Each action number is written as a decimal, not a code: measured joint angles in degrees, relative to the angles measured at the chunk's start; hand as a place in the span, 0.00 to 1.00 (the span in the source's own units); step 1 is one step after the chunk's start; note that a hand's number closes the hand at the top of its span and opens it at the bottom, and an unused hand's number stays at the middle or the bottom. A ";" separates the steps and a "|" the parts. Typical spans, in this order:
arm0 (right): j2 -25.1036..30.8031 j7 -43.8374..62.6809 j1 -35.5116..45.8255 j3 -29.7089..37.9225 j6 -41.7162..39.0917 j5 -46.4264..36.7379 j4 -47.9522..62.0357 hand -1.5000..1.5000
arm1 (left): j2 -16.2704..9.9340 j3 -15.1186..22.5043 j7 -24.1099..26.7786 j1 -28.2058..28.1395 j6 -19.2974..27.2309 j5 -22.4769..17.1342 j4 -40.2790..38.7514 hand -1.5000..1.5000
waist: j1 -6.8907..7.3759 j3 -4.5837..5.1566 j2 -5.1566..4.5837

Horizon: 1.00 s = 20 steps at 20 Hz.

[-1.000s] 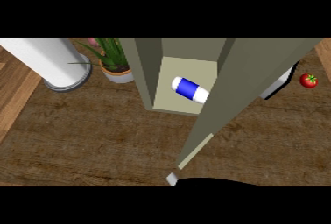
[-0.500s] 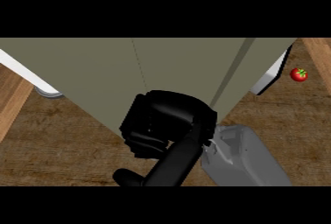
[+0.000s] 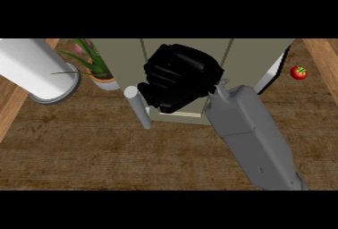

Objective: Pick up the bottled water, place it into the cabinet and close the cabinet

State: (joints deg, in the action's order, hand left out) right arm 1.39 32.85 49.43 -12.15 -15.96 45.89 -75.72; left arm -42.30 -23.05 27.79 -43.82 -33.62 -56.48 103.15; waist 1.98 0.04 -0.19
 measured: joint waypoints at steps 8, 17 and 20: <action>-0.25 -8.95 3.94 1.38 -5.81 -7.33 8.27 0.00 | 1.31 -1.91 -3.16 1.95 -1.68 -0.85 -0.86 0.00 | -0.54 -0.16 0.35; -1.40 -13.04 8.02 0.35 -4.97 -12.04 12.18 0.00 | 3.19 -1.35 -4.15 3.86 -2.02 0.96 -0.92 0.00 | 0.22 0.38 0.04; -1.43 -13.25 9.06 -0.36 -3.54 -12.63 12.63 0.00 | 3.24 -1.07 -4.55 4.87 -1.83 1.44 -0.86 0.00 | 0.10 0.40 -0.13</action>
State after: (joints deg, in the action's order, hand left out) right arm -0.04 19.60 58.48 -12.51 -19.51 33.25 -63.09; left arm -39.06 -24.11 23.24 -38.95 -35.45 -55.04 102.29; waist 2.08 0.45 -0.31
